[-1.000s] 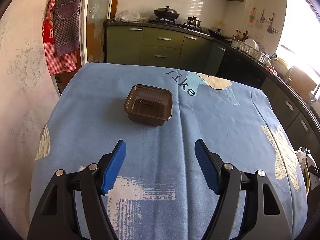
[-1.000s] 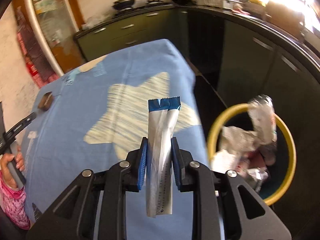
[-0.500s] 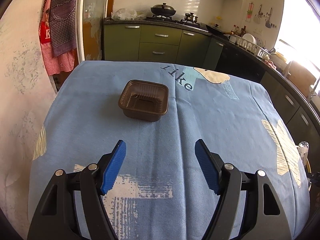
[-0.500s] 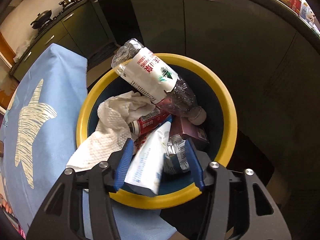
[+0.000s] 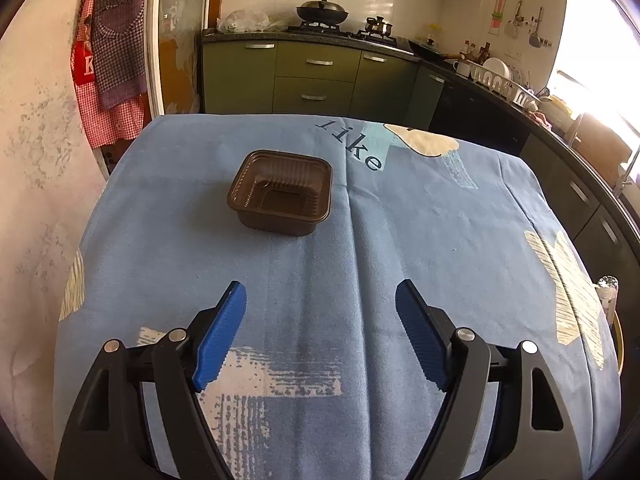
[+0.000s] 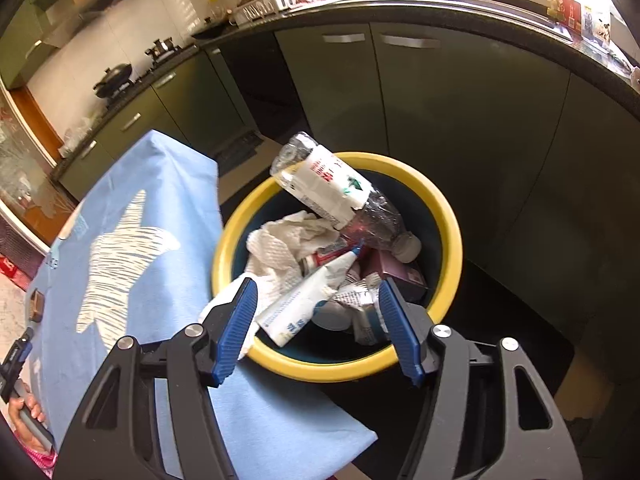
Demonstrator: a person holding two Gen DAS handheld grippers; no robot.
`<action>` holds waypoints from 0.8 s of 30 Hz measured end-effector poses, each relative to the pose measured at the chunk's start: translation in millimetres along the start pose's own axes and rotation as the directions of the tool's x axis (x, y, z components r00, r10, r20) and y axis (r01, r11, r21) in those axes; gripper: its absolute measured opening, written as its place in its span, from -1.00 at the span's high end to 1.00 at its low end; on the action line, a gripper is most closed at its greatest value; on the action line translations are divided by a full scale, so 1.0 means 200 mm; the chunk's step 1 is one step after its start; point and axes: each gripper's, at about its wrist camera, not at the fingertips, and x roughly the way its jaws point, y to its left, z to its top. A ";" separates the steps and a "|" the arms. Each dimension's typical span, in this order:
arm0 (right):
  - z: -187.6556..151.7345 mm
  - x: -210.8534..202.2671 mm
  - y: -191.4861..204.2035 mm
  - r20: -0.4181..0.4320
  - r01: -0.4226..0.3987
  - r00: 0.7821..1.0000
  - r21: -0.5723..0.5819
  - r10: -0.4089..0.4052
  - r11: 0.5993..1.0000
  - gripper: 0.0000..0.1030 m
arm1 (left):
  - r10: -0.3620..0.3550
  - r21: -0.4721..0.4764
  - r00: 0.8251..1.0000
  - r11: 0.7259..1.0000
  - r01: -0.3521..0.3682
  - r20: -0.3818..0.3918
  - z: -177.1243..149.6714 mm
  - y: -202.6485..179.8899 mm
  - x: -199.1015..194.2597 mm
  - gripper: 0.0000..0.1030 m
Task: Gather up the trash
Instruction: 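Grasp the brown plastic tray with the left tool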
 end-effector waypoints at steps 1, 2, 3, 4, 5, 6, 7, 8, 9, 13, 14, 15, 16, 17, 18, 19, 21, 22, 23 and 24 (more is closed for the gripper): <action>0.00 -0.01 0.00 0.004 -0.011 1.000 -0.004 0.011 1.000 -0.18 | 0.002 -0.003 1.000 1.000 -0.002 -0.016 0.01 0.00 0.01 -0.53; 0.00 0.00 0.02 0.008 -0.022 1.000 -0.009 0.022 1.000 -0.18 | -0.002 -0.006 1.000 1.000 0.002 -0.029 0.02 0.01 0.01 -0.56; 0.00 -0.01 0.02 0.011 -0.028 1.000 -0.013 0.028 1.000 -0.18 | -0.004 -0.006 0.999 1.000 0.004 -0.035 0.02 0.01 0.00 -0.61; 0.00 -0.01 0.02 0.014 -0.032 0.999 -0.018 0.032 0.999 -0.18 | 0.007 0.004 0.999 1.000 -0.007 -0.044 0.04 0.02 0.00 -0.63; -0.01 -0.02 0.02 0.018 -0.034 0.999 -0.020 0.034 0.999 -0.18 | 0.022 0.019 0.998 1.000 -0.021 -0.053 0.07 0.02 0.00 -0.66; -0.01 -0.02 0.02 0.020 -0.037 0.999 -0.020 0.037 0.999 -0.18 | 0.036 0.030 0.998 0.999 -0.034 -0.060 0.09 0.02 0.00 -0.67; -0.01 -0.02 0.01 0.023 -0.043 0.999 -0.016 0.044 0.999 -0.18 | 0.055 0.042 0.997 0.998 -0.052 -0.063 0.13 0.02 0.00 -0.67; -0.01 -0.02 0.00 0.024 -0.049 0.998 -0.011 0.049 0.999 -0.18 | 0.071 0.055 0.996 0.996 -0.067 -0.061 0.16 0.03 0.01 -0.67; -0.01 -0.02 0.00 0.024 -0.052 0.998 -0.006 0.053 0.999 -0.18 | 0.081 0.071 0.995 0.995 -0.077 -0.062 0.20 0.03 0.02 -0.67; -0.03 0.01 -0.03 0.012 -0.061 0.998 0.005 0.061 0.998 -0.19 | 0.117 0.133 0.988 0.986 -0.103 -0.102 0.34 0.01 0.12 -0.75; -0.03 0.02 -0.03 0.009 -0.063 0.998 0.006 0.063 0.998 -0.19 | 0.133 0.137 0.984 0.984 -0.117 -0.115 0.37 0.01 0.16 -0.75; -0.03 0.02 -0.03 0.005 -0.065 0.998 0.005 0.065 0.998 -0.19 | 0.152 0.146 0.979 0.980 -0.132 -0.134 0.40 0.01 0.21 -0.75; -0.03 0.03 -0.02 0.001 -0.068 0.998 0.003 0.068 0.998 -0.19 | 0.167 0.154 0.974 0.978 -0.143 -0.152 0.42 0.01 0.25 -0.75; -0.03 0.04 -0.02 -0.001 -0.071 0.997 0.000 0.071 0.997 -0.19 | 0.181 0.159 0.969 0.975 -0.155 -0.166 0.43 0.01 0.28 -0.75; -0.03 0.04 -0.01 -0.003 -0.074 0.997 -0.003 0.074 0.997 -0.19 | 0.196 0.165 0.963 0.972 -0.167 -0.184 0.45 0.00 0.33 -0.75; -0.03 0.04 0.00 -0.004 -0.077 0.997 -0.006 0.077 0.997 -0.19 | 0.199 0.169 0.961 0.971 -0.167 -0.193 0.45 0.00 0.35 -0.75; -0.03 0.05 0.01 -0.007 -0.081 0.997 -0.010 0.080 0.997 -0.19 | 0.208 0.173 0.956 0.970 -0.173 -0.209 0.47 -0.01 0.40 -0.75; -0.03 0.05 0.02 -0.008 -0.083 0.997 -0.012 0.083 0.996 -0.19 | 0.215 0.171 0.952 0.969 -0.180 -0.216 0.47 0.00 0.42 -0.75; -0.03 0.05 0.02 -0.008 -0.085 0.996 -0.014 0.085 0.996 -0.19 | 0.220 0.166 0.949 0.969 -0.185 -0.226 0.48 0.00 0.44 -0.75; -0.03 0.05 0.02 -0.009 -0.087 0.996 -0.016 0.087 0.996 -0.19 | 0.219 0.162 0.947 0.969 -0.185 -0.234 0.48 0.01 0.47 -0.75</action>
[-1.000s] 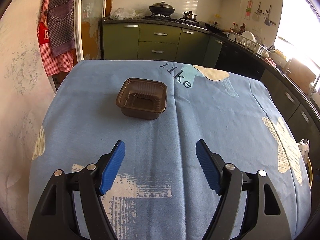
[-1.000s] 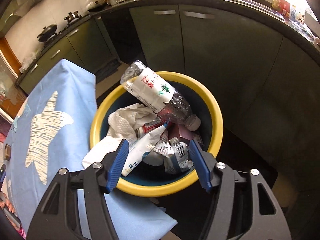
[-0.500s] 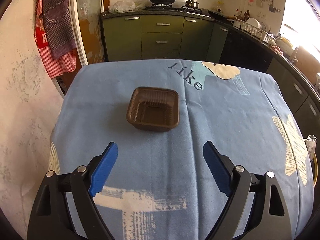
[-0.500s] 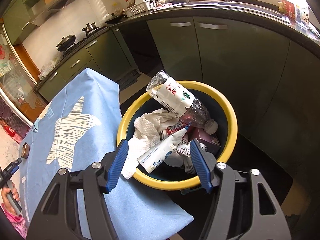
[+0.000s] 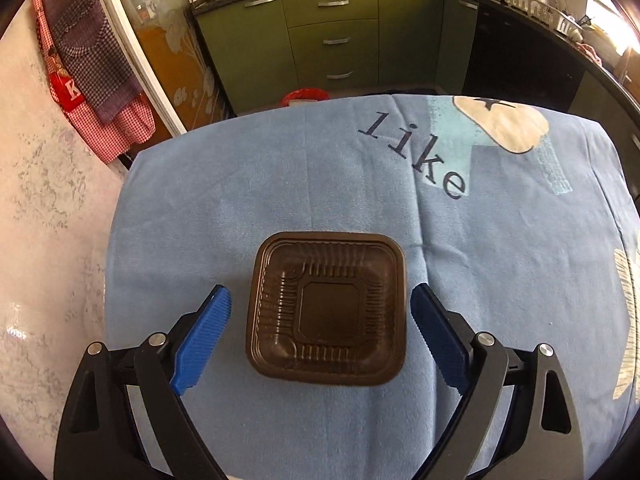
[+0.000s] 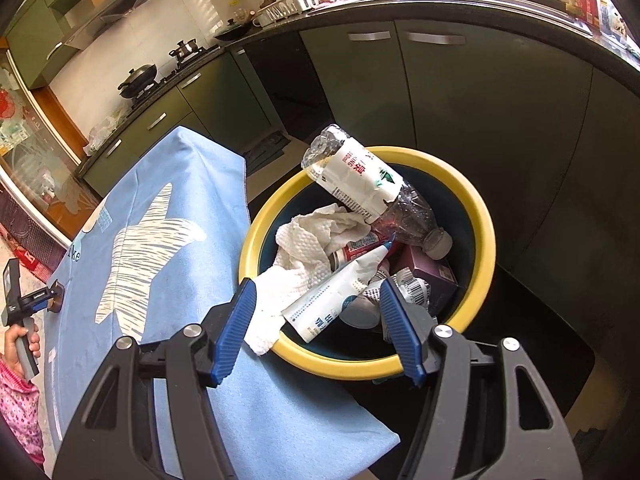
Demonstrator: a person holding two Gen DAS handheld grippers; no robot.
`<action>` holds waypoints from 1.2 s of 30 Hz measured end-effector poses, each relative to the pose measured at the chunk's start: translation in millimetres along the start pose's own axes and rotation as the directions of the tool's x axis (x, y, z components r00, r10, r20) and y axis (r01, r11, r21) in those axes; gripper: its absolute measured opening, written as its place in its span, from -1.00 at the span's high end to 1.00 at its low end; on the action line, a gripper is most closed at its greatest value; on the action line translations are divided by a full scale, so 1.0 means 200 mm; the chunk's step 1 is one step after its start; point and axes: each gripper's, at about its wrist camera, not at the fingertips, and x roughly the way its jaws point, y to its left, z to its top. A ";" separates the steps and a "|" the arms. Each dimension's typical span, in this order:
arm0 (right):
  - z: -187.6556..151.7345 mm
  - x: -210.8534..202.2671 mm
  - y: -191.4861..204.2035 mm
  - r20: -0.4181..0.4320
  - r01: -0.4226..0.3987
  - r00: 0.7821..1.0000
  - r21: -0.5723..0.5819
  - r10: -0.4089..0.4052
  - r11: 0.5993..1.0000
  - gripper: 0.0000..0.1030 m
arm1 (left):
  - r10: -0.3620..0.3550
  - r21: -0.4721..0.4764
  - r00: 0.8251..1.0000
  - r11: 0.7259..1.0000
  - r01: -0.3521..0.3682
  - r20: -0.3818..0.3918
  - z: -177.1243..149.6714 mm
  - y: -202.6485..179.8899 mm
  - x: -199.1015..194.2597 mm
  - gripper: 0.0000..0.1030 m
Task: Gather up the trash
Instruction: 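Grasp the brown plastic tray with the left tool, then carry the brown tray over the bin and open the left tool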
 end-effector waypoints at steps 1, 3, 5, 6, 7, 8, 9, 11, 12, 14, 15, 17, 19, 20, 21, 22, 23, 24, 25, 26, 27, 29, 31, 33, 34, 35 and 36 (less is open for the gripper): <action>0.00 0.00 0.00 -0.001 -0.001 1.000 -0.002 0.001 1.000 -0.19 | -0.001 -0.004 1.000 1.000 0.001 -0.007 0.00 0.00 0.01 -0.74; 0.00 0.00 0.01 -0.003 -0.001 1.000 -0.004 0.001 1.000 -0.19 | -0.010 -0.015 1.000 1.000 0.009 -0.023 0.01 0.01 0.03 -0.64; 0.00 0.00 0.01 -0.002 -0.001 1.000 -0.004 0.001 1.000 -0.19 | -0.026 -0.030 0.999 0.999 0.025 -0.029 0.01 0.02 0.04 -0.52; 0.00 0.00 0.01 -0.002 -0.001 1.000 -0.004 0.001 1.000 -0.19 | -0.036 -0.033 0.999 0.999 0.035 -0.030 0.01 0.03 0.04 -0.43; 0.00 0.00 0.01 -0.001 -0.002 1.000 -0.005 0.002 1.000 -0.19 | -0.044 -0.036 0.999 0.998 0.043 -0.029 0.01 0.03 0.04 -0.37; 0.00 0.00 0.02 -0.001 -0.002 1.000 -0.006 0.002 1.000 -0.19 | -0.042 -0.038 0.999 0.998 0.041 -0.029 0.01 0.03 0.04 -0.36; 0.00 0.00 0.02 0.000 -0.003 1.000 -0.008 0.003 1.000 -0.19 | -0.043 -0.037 0.999 0.998 0.042 -0.025 0.01 0.03 0.03 -0.35; 0.00 0.00 0.03 0.000 -0.006 1.000 -0.011 0.006 1.000 -0.19 | -0.051 -0.033 0.999 0.998 0.051 -0.018 -0.01 0.03 0.03 -0.34; 0.00 0.00 0.03 -0.001 -0.006 1.000 -0.012 0.006 1.000 -0.19 | -0.055 -0.030 0.998 0.998 0.055 -0.014 -0.02 0.03 0.02 -0.34; 0.00 0.00 0.04 -0.002 -0.008 1.000 -0.013 0.008 1.000 -0.19 | -0.064 -0.026 0.998 0.998 0.064 -0.003 -0.04 0.02 -0.02 -0.34; 0.00 0.00 0.04 -0.001 -0.008 1.000 -0.013 0.008 1.000 -0.19 | -0.068 -0.022 0.998 0.997 0.068 0.004 -0.06 0.01 -0.03 -0.34; 0.00 0.00 0.04 0.001 -0.011 1.000 -0.015 0.011 1.000 -0.19 | -0.080 -0.006 0.997 0.997 0.080 0.021 -0.08 -0.02 -0.08 -0.34; 0.00 -0.01 0.04 0.006 -0.012 1.000 -0.015 0.012 1.000 -0.19 | -0.100 0.024 0.994 0.995 0.099 0.046 -0.12 -0.08 -0.17 -0.34; 0.00 -0.02 0.04 0.008 -0.013 1.000 -0.015 0.013 1.000 -0.19 | -0.109 0.038 0.992 0.994 0.107 0.057 -0.13 -0.10 -0.21 -0.34; 0.00 -0.02 0.04 0.010 -0.015 1.000 -0.015 0.016 1.000 -0.19 | -0.124 0.061 0.990 0.991 0.120 0.070 -0.15 -0.15 -0.26 -0.34; 0.00 -0.03 0.04 0.012 -0.017 1.000 -0.015 0.018 1.000 -0.19 | -0.140 0.082 0.987 0.988 0.133 0.081 -0.16 -0.19 -0.30 -0.34; 0.00 -0.03 0.03 0.014 -0.020 1.000 -0.014 0.020 1.000 -0.19 | -0.159 0.105 0.983 0.983 0.149 0.090 -0.18 -0.23 -0.35 -0.34; 0.00 -0.04 0.03 0.018 -0.022 1.000 -0.013 0.023 1.000 -0.19 | -0.179 0.127 0.979 0.978 0.167 0.097 -0.20 -0.28 -0.40 -0.34; -0.01 -0.04 0.02 0.020 -0.024 0.999 -0.012 0.024 1.000 -0.19 | -0.198 0.149 0.975 0.972 0.182 0.102 -0.21 -0.32 -0.43 -0.34; 0.00 -0.05 0.01 0.023 -0.026 0.999 -0.009 0.026 1.000 -0.19 | -0.212 0.168 0.971 0.967 0.193 0.106 -0.22 -0.37 -0.46 -0.34; -0.01 -0.06 0.00 0.027 -0.027 0.999 -0.006 0.027 1.000 -0.19 | -0.235 0.197 0.966 0.958 0.210 0.111 -0.24 -0.43 -0.51 -0.34; -0.01 -0.07 -0.03 0.038 -0.029 0.999 0.005 0.029 1.000 -0.19 | -0.275 0.249 0.956 0.938 0.242 0.106 -0.27 -0.54 -0.58 -0.34; -0.01 -0.09 -0.08 0.050 -0.030 0.998 0.021 0.028 0.999 -0.19 | -0.324 0.316 0.942 0.906 0.281 0.093 -0.31 -0.71 -0.66 -0.34; -0.02 -0.12 -0.13 0.064 -0.029 0.998 0.042 0.027 0.999 -0.19 | -0.365 0.375 0.928 0.873 0.313 0.075 -0.35 -0.87 -0.73 -0.34; -0.02 -0.13 -0.17 0.070 -0.028 0.997 0.052 0.024 0.998 -0.19 | -0.389 0.407 0.919 0.851 0.332 0.062 -0.38 -0.96 -0.76 -0.34; -0.02 -0.14 -0.20 0.077 -0.025 0.997 0.063 0.020 0.998 -0.19 | -0.407 0.431 0.912 0.833 0.348 0.051 -0.40 -1.03 -0.78 -0.34; -0.02 -0.16 -0.23 0.083 -0.022 0.996 0.074 0.016 0.997 -0.19 | -0.433 0.469 0.901 0.803 0.369 0.034 -0.42 -1.13 -0.80 -0.34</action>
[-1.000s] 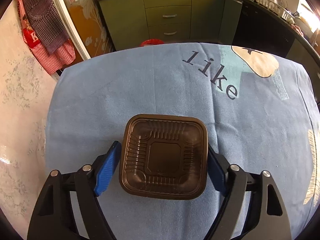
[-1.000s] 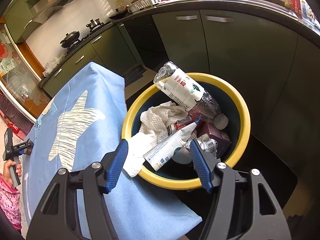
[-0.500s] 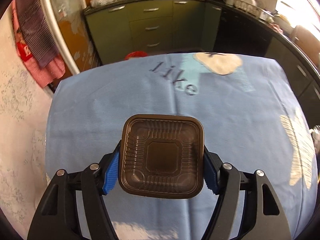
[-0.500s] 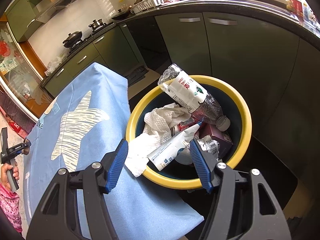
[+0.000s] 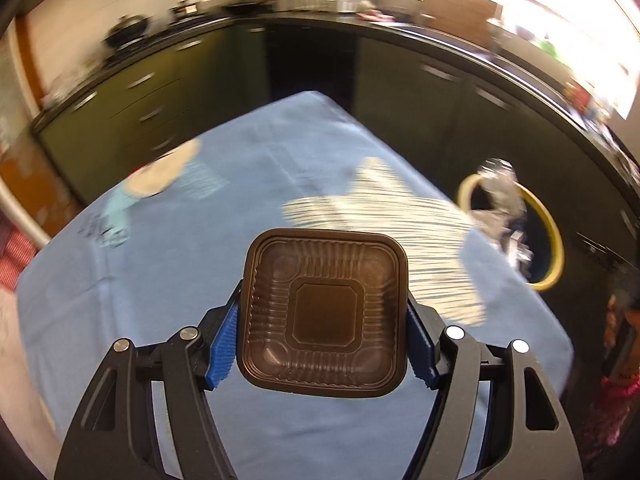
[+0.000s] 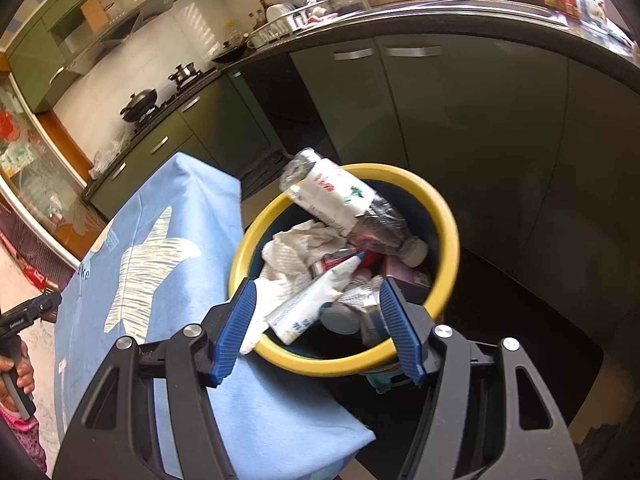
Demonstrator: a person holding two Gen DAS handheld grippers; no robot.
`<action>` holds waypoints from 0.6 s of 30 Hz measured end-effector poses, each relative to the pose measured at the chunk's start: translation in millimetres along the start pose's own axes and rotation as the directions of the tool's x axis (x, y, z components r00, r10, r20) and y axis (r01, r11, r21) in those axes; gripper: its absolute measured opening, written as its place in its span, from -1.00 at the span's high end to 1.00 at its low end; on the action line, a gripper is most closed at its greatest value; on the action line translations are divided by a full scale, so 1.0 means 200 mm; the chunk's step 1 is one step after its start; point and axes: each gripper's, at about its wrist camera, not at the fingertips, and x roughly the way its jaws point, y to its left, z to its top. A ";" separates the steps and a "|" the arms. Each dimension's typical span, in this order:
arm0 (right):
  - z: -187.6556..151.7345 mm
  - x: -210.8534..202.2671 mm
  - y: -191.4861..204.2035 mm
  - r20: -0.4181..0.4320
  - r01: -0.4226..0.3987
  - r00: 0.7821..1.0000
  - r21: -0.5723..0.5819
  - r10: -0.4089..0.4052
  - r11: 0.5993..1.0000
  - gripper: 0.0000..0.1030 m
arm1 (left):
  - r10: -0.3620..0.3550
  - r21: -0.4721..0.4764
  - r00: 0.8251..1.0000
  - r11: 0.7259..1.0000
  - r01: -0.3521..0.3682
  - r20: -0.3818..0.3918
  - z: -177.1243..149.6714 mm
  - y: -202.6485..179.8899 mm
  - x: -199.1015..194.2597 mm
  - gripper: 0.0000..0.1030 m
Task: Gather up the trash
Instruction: 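Carry the brown tray over the bin and open the left tool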
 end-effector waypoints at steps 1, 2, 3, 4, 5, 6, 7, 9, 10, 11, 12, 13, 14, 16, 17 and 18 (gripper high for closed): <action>0.00 -0.02 -0.04 0.008 0.005 1.000 0.015 -0.005 1.000 -0.19 | -0.031 0.038 1.000 0.999 0.031 -0.002 0.03 -0.11 0.02 -0.34; 0.00 -0.03 -0.08 0.015 0.009 1.000 0.029 -0.009 1.000 -0.19 | -0.051 0.061 0.999 0.997 0.051 -0.004 0.04 -0.16 0.03 -0.34; 0.01 -0.05 -0.13 0.023 0.013 1.000 0.048 -0.014 0.999 -0.19 | -0.082 0.095 0.997 0.992 0.082 -0.010 0.07 -0.27 0.06 -0.34; 0.01 -0.07 -0.17 0.029 0.016 0.999 0.062 -0.018 0.998 -0.19 | -0.111 0.129 0.994 0.985 0.112 -0.018 0.09 -0.37 0.09 -0.34; 0.01 -0.08 -0.21 0.037 0.019 0.999 0.077 -0.022 0.997 -0.19 | -0.129 0.151 0.991 0.980 0.131 -0.024 0.11 -0.44 0.11 -0.34; 0.01 -0.10 -0.25 0.042 0.023 0.999 0.092 -0.027 0.995 -0.19 | -0.160 0.181 0.986 0.970 0.164 -0.035 0.14 -0.56 0.14 -0.34; 0.01 -0.11 -0.29 0.046 0.025 0.998 0.105 -0.030 0.994 -0.19 | -0.182 0.198 0.982 0.962 0.187 -0.044 0.15 -0.62 0.16 -0.34; 0.00 -0.13 -0.35 0.052 0.030 0.998 0.128 -0.037 0.991 -0.19 | -0.223 0.240 0.973 0.943 0.232 -0.065 0.19 -0.79 0.23 -0.34; 0.00 -0.14 -0.38 0.054 0.031 0.998 0.138 -0.039 0.990 -0.19 | -0.234 0.262 0.969 0.933 0.247 -0.078 0.21 -0.87 0.27 -0.34; 0.00 -0.15 -0.40 0.057 0.030 0.998 0.145 -0.039 0.989 -0.19 | -0.247 0.281 0.964 0.923 0.264 -0.096 0.22 -0.95 0.31 -0.34; -0.01 -0.16 -0.42 0.061 0.029 0.997 0.152 -0.039 0.988 -0.19 | -0.254 0.293 0.961 0.916 0.275 -0.111 0.23 -1.00 0.35 -0.34; -0.01 -0.17 -0.44 0.063 0.028 0.997 0.157 -0.039 0.987 -0.19 | -0.253 0.306 0.959 0.910 0.280 -0.125 0.24 -1.07 0.39 -0.34; -0.01 -0.17 -0.45 0.065 0.028 0.997 0.161 -0.038 0.987 -0.19 | -0.251 0.317 0.957 0.905 0.284 -0.142 0.25 -1.13 0.43 -0.34; -0.02 -0.17 -0.47 0.067 0.027 0.997 0.169 -0.038 0.985 -0.19 | -0.248 0.326 0.953 0.899 0.293 -0.174 0.27 -1.22 0.52 -0.34; -0.02 -0.17 -0.48 0.069 0.026 0.997 0.172 -0.038 0.985 -0.20 | -0.244 0.325 0.952 0.899 0.294 -0.187 0.28 -1.26 0.57 -0.34; -0.02 -0.18 -0.49 0.069 0.026 0.997 0.176 -0.039 0.984 -0.20 | -0.239 0.325 0.949 0.898 0.296 -0.206 0.29 -1.30 0.62 -0.35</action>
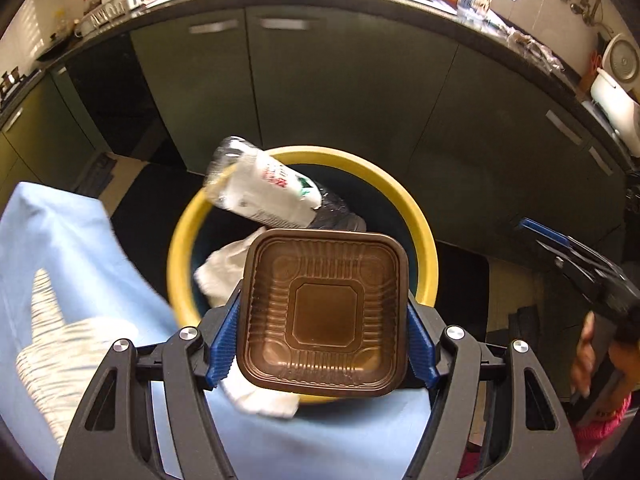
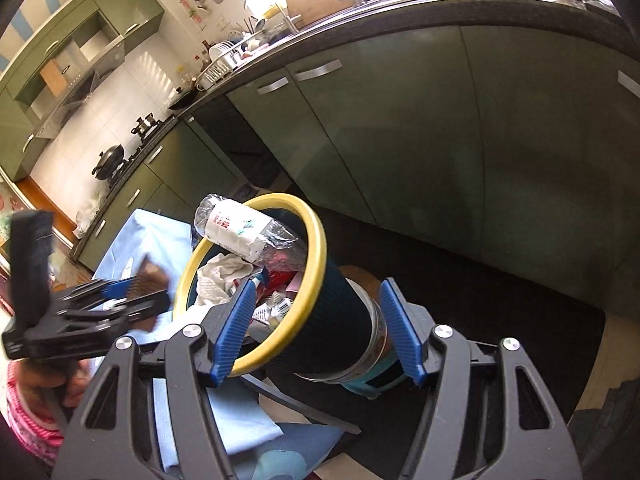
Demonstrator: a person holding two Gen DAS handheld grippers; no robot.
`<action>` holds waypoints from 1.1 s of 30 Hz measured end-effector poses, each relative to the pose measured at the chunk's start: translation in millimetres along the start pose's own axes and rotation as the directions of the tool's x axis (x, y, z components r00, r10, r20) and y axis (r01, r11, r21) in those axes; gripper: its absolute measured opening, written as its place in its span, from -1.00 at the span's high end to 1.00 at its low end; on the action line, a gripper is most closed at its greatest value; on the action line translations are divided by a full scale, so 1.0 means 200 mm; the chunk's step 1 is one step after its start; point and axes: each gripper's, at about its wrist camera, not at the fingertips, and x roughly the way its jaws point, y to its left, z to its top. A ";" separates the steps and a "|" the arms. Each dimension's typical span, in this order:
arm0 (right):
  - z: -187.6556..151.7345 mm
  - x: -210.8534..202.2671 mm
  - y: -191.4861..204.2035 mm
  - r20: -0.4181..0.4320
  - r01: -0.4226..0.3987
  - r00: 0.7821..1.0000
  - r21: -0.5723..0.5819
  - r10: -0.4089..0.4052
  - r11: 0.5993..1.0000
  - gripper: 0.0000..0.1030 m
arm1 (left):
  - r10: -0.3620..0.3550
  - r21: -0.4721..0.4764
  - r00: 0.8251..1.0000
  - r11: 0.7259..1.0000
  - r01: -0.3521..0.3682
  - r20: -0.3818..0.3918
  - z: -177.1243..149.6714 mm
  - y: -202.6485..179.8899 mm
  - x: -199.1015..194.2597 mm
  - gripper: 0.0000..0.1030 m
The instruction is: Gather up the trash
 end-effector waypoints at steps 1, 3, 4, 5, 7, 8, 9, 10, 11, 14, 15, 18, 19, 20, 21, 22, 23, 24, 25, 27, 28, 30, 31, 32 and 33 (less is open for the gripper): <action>0.00 0.00 0.00 0.000 0.001 1.000 0.003 -0.001 1.000 -0.21 | 0.000 0.000 1.000 1.000 0.000 -0.021 0.03 -0.02 0.06 -0.35; 0.00 0.00 -0.01 0.000 0.000 1.000 0.006 0.000 1.000 -0.24 | 0.021 -0.013 0.998 1.000 -0.022 -0.056 0.05 -0.02 0.16 -0.36; 0.00 0.00 -0.01 0.000 -0.001 1.000 0.006 0.001 1.000 -0.26 | 0.023 -0.024 0.997 0.999 -0.025 -0.069 0.06 -0.02 0.20 -0.38; -0.01 -0.01 -0.02 0.000 -0.002 1.000 0.006 0.002 1.000 -0.26 | 0.019 -0.035 0.997 0.999 -0.022 -0.077 0.08 -0.02 0.22 -0.44; -0.02 -0.01 -0.01 -0.003 -0.003 1.000 0.003 0.003 1.000 -0.27 | 0.027 -0.062 0.997 0.998 -0.032 -0.072 0.09 0.00 0.23 -0.50; -0.02 0.00 -0.01 -0.004 -0.004 1.000 0.000 0.004 1.000 -0.27 | 0.022 -0.071 0.998 0.997 -0.026 -0.059 0.08 0.01 0.21 -0.54; -0.02 0.00 0.00 -0.006 -0.005 1.000 -0.002 0.005 1.000 -0.27 | 0.013 -0.073 0.999 0.997 -0.016 -0.050 0.08 0.01 0.19 -0.58; -0.02 0.00 0.00 -0.007 -0.007 1.000 -0.006 0.007 1.000 -0.27 | 0.005 -0.072 0.999 0.997 -0.008 -0.038 0.07 0.01 0.16 -0.59; -0.02 0.00 0.01 -0.008 -0.010 1.000 -0.007 0.010 1.000 -0.27 | 0.006 -0.070 1.000 0.998 -0.008 -0.028 0.05 0.01 0.12 -0.61; -0.02 0.00 0.03 -0.011 -0.021 1.000 -0.015 0.021 1.000 -0.27 | 0.010 -0.073 1.000 0.997 -0.009 0.011 -0.03 0.03 -0.02 -0.62; -0.02 0.00 0.04 -0.013 -0.023 1.000 -0.020 0.023 1.000 -0.27 | 0.012 -0.082 1.000 0.997 -0.010 0.027 -0.07 0.04 -0.07 -0.64; -0.02 0.00 0.09 -0.024 -0.024 0.999 -0.047 0.023 0.999 -0.28 | 0.013 -0.121 0.997 0.993 -0.004 0.073 -0.19 0.09 -0.24 -0.68; -0.02 0.00 0.10 -0.023 -0.025 0.999 -0.056 0.024 0.998 -0.29 | 0.025 -0.135 0.995 0.991 -0.012 0.098 -0.25 0.12 -0.32 -0.70; -0.03 -0.01 0.12 -0.023 -0.026 0.999 -0.067 0.024 0.997 -0.30 | 0.041 -0.144 0.992 0.989 -0.024 0.117 -0.30 0.14 -0.37 -0.76; -0.03 -0.01 0.14 -0.026 -0.027 0.999 -0.082 0.025 0.996 -0.32 | 0.069 -0.160 0.987 0.986 -0.046 0.142 -0.37 0.17 -0.45 -0.78; -0.04 -0.01 0.17 -0.030 -0.028 0.999 -0.098 0.025 0.995 -0.34 | 0.095 -0.178 0.982 0.982 -0.066 0.163 -0.43 0.20 -0.52 -0.78; -0.05 -0.02 0.20 -0.032 -0.029 0.999 -0.116 0.026 0.993 -0.35 | 0.124 -0.199 0.975 0.976 -0.086 0.185 -0.51 0.23 -0.59 -0.80; -0.05 -0.02 0.23 -0.034 -0.031 0.999 -0.131 0.027 0.991 -0.35 | 0.161 -0.227 0.965 0.967 -0.113 0.205 -0.60 0.26 -0.66 -0.83; -0.06 -0.02 0.26 -0.040 -0.038 0.999 -0.152 0.032 0.988 -0.35 | 0.194 -0.253 0.956 0.958 -0.136 0.222 -0.68 0.29 -0.74 -0.84; -0.09 -0.02 0.33 -0.056 -0.055 0.997 -0.192 0.045 0.980 -0.36 | 0.256 -0.309 0.935 0.935 -0.174 0.247 -0.82 0.33 -0.87 -0.89; -0.10 -0.02 0.37 -0.062 -0.061 0.997 -0.209 0.049 0.976 -0.36 | 0.286 -0.337 0.924 0.922 -0.192 0.254 -0.90 0.36 -0.94 -0.90; -0.13 -0.03 0.44 -0.073 -0.068 0.996 -0.252 0.052 0.965 -0.38 | 0.348 -0.395 0.903 0.889 -0.233 0.251 -1.05 0.41 -1.05 -0.91; -0.15 -0.04 0.48 -0.079 -0.072 0.996 -0.276 0.052 0.958 -0.41 | 0.372 -0.423 0.895 0.872 -0.246 0.245 -1.12 0.44 -1.09 -0.91; -0.17 -0.05 0.52 -0.083 -0.077 0.995 -0.295 0.055 0.952 -0.44 | 0.387 -0.446 0.890 0.859 -0.253 0.241 -1.18 0.46 -1.13 -0.91; -0.19 -0.06 0.55 -0.089 -0.083 0.994 -0.315 0.058 0.945 -0.45 | 0.411 -0.479 0.882 0.837 -0.264 0.232 -1.26 0.48 -1.17 -0.91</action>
